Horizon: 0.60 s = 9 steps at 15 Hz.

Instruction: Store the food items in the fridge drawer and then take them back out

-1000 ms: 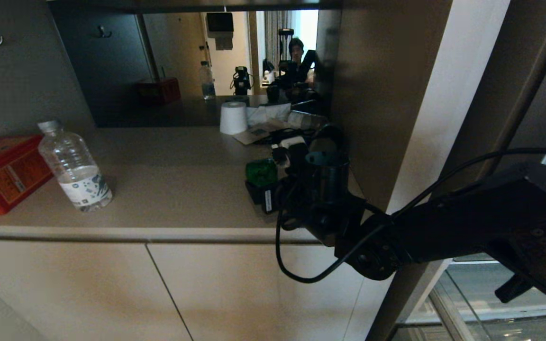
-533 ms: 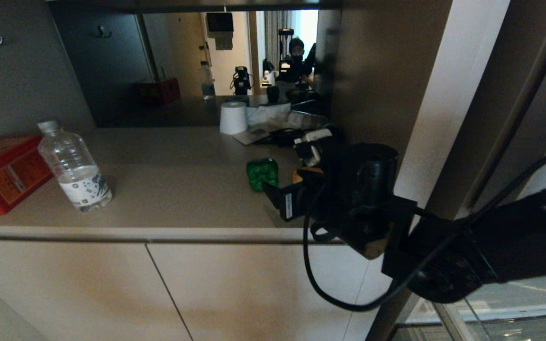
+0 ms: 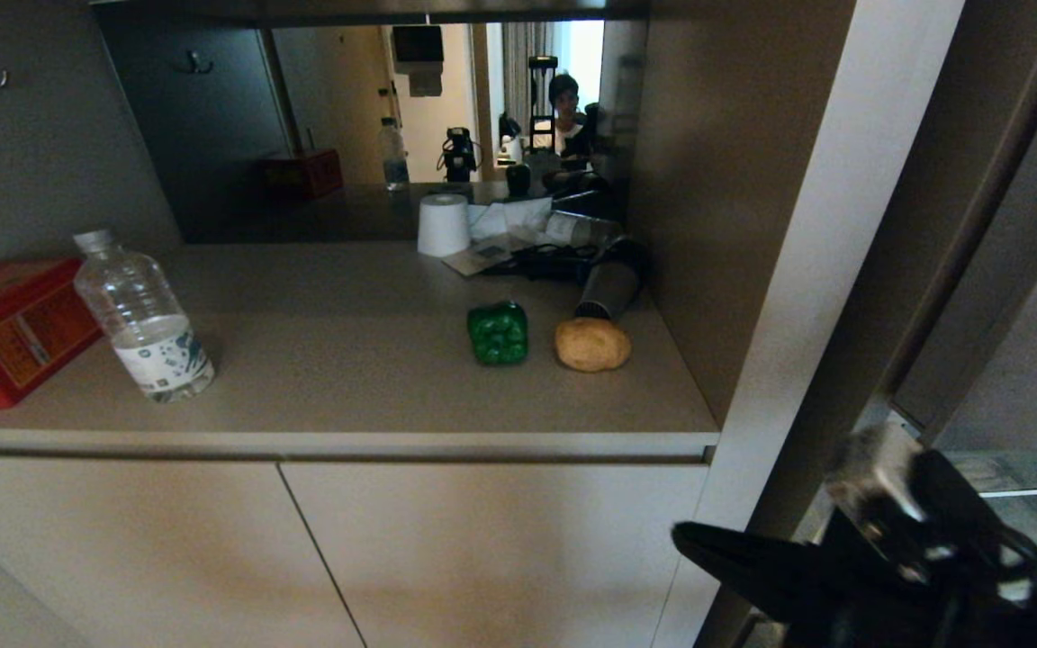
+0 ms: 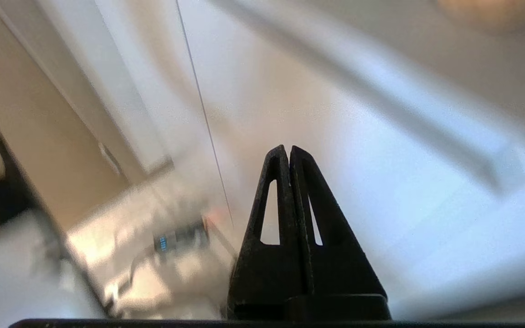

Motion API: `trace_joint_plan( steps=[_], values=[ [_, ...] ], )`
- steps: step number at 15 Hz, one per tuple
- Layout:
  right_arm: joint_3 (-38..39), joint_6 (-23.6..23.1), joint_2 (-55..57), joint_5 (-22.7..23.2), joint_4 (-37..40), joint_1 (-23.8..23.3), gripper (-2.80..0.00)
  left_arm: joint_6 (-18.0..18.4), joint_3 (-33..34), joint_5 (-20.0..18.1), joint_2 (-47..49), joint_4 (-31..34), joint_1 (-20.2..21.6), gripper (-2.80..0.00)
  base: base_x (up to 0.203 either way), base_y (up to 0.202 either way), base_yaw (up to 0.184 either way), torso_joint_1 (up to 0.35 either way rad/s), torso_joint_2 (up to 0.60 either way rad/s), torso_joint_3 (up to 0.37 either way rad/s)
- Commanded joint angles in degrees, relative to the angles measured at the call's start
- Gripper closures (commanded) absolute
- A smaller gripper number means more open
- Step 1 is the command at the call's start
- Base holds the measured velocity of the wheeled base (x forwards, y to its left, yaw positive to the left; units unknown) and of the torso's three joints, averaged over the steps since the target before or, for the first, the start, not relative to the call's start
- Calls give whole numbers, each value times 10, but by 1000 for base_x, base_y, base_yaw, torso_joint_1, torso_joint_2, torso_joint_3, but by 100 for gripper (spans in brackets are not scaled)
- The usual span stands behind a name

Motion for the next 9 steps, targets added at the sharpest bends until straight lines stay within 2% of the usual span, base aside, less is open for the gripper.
trace_joint_plan(
  steps=[1,3,5,7,8,9],
  values=[
    [93,6,-153,4,43,-56,0,0,6,0,0,0,0,0,0,0,0,0,0,0],
    [112,8,-192,7,112,-154,0,0,6,0,0,0,0,0,0,0,0,0,0,0],
    [117,6,-234,15,175,-276,0,0,5,0,0,0,0,0,0,0,0,0,0,0],
    [125,-6,-289,52,232,-422,0,0,6,0,0,0,0,0,0,0,0,0,0,0],
    [138,-14,-337,72,253,-480,0,0,5,0,0,0,0,0,0,0,0,0,0,0],
    [153,-20,-390,85,267,-512,0,0,5,0,0,0,0,0,0,0,0,0,0,0]
  ],
)
